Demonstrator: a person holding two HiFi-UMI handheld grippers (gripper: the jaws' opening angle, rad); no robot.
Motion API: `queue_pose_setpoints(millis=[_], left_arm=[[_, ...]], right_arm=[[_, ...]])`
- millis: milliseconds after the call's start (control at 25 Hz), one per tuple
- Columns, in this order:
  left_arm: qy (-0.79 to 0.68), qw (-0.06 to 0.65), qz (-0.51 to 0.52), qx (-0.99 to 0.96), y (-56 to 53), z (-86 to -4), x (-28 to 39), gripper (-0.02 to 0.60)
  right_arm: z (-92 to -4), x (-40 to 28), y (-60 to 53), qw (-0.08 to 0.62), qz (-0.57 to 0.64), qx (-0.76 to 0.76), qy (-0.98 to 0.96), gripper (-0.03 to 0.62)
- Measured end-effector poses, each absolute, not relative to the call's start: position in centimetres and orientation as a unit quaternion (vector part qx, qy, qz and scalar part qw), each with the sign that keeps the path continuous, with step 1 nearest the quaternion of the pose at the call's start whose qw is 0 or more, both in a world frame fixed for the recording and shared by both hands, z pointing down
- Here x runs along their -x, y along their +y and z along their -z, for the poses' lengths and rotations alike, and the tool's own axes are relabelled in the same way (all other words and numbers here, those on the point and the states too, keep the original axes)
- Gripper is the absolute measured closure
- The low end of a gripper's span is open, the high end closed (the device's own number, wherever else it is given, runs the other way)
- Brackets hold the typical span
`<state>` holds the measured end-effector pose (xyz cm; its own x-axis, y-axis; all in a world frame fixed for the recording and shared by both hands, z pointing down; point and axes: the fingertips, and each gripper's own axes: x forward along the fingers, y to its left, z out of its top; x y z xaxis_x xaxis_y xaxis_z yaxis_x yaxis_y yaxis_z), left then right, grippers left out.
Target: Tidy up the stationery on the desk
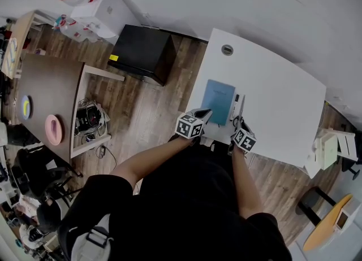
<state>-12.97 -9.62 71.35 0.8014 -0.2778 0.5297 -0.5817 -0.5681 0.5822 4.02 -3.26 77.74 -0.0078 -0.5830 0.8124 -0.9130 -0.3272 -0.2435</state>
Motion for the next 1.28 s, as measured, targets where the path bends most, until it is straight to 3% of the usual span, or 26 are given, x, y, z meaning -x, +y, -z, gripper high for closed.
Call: queue_pose_setpoints(millis=[320, 600, 880, 1280], left_arm=[[-0.229, 0.364, -0.195, -0.882, -8.9, -67.7, 11.7, 0.568], [-0.25, 0.253, -0.158, -0.921, -6.6, -60.5, 9.3, 0.568], [-0.29, 0.219, -0.105, -0.926, 4.4, -54.9, 4.7, 0.568], [-0.35, 0.161, -0.061, -0.921, 22.4, -48.8, -1.3, 0.568]], right_arm=[[-70.4, -3.4, -2.8, 0.113, -0.432, -0.675, -0.588, 0.515], [-60.8, -2.4, -1.7, 0.076, -0.33, -0.647, -0.683, 0.556], [-53.9, -2.8, 7.0, 0.018, -0.26, -0.611, -0.747, 0.557], [-47.9, -6.5, 23.8, 0.051, -0.15, -0.605, -0.78, 0.557]])
